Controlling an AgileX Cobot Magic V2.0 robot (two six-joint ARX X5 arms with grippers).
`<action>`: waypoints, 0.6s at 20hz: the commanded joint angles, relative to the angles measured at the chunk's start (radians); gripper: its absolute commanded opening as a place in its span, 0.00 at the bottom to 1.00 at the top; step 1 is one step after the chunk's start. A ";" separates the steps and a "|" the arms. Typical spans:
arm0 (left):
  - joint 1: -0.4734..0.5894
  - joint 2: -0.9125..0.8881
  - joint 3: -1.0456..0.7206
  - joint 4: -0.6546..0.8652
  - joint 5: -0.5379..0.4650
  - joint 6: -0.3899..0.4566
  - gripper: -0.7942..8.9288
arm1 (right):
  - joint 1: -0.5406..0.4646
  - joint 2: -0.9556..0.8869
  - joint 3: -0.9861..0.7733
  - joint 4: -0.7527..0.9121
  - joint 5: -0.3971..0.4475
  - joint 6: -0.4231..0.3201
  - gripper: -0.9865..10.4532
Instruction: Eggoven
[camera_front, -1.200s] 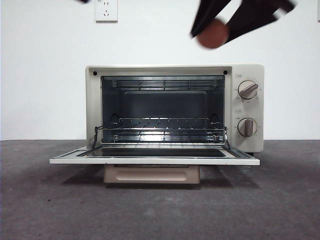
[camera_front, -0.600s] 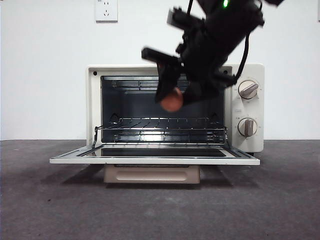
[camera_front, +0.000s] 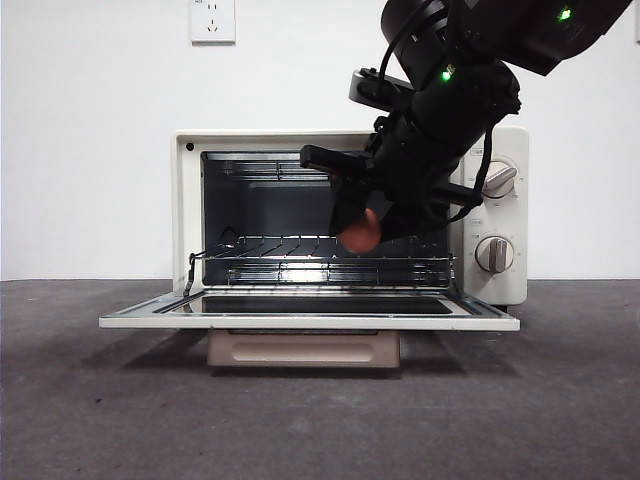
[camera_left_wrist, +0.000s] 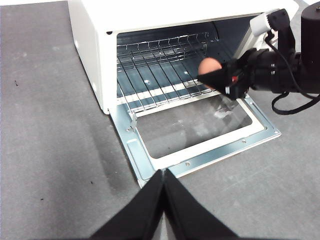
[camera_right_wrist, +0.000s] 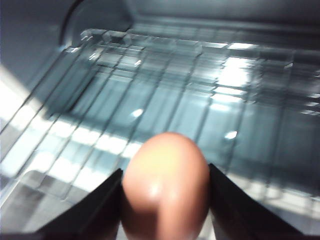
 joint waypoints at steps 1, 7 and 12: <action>-0.002 0.003 0.005 -0.003 0.003 -0.006 0.09 | 0.003 0.014 0.018 0.017 0.017 0.009 0.09; -0.002 0.003 0.005 -0.010 0.003 -0.006 0.09 | -0.002 0.014 0.018 -0.025 0.027 0.009 0.09; -0.002 0.003 0.005 -0.010 0.003 -0.006 0.09 | -0.001 0.014 0.018 -0.029 0.025 0.009 0.17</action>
